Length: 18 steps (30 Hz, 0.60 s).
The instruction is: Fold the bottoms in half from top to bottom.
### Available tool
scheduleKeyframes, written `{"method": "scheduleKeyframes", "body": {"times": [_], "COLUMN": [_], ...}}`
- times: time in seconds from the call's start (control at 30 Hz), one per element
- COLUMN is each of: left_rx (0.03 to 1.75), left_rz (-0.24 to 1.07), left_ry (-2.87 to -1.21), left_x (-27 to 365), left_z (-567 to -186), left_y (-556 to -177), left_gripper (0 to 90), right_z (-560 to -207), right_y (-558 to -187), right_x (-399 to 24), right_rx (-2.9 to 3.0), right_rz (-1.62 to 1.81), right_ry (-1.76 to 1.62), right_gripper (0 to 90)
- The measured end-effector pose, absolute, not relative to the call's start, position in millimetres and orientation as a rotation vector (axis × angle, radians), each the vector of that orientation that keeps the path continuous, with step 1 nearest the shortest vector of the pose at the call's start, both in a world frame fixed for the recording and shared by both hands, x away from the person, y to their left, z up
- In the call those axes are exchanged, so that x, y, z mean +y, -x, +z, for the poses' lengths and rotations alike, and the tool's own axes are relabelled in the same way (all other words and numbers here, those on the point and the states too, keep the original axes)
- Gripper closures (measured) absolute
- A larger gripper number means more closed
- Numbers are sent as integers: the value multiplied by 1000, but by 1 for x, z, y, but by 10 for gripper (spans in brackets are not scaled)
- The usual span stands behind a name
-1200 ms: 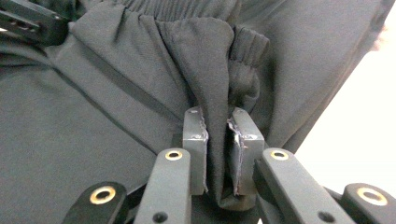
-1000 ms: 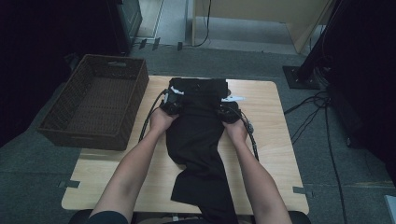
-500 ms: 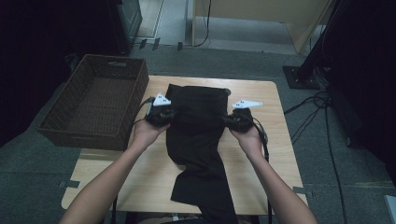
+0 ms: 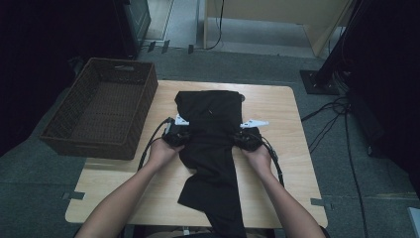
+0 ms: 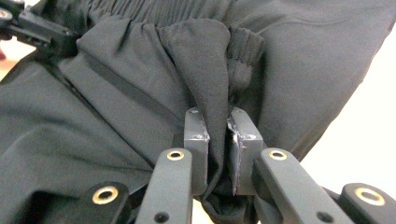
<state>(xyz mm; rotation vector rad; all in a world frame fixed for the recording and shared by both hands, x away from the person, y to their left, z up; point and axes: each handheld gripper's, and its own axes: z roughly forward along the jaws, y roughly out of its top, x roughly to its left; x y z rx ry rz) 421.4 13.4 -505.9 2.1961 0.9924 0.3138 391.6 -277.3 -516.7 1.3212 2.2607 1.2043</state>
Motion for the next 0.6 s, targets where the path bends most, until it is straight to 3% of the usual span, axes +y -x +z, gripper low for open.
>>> {"method": "scheduleKeyframes", "body": {"times": [0.43,0.6], "left_rx": [1122,1159], "left_rz": [455,368], "left_ry": [-2151,-2116], "left_x": [-6,0], "left_z": [-507,-507], "left_y": [-482,-489], "left_gripper": [828,824], "right_z": [-517,-515], "right_y": [-462,-470], "right_x": [-266,-269], "right_rx": [2098,2099], "right_rz": [1085,1092], "right_ry": [-1379,-1424], "right_gripper": [762,692]}}
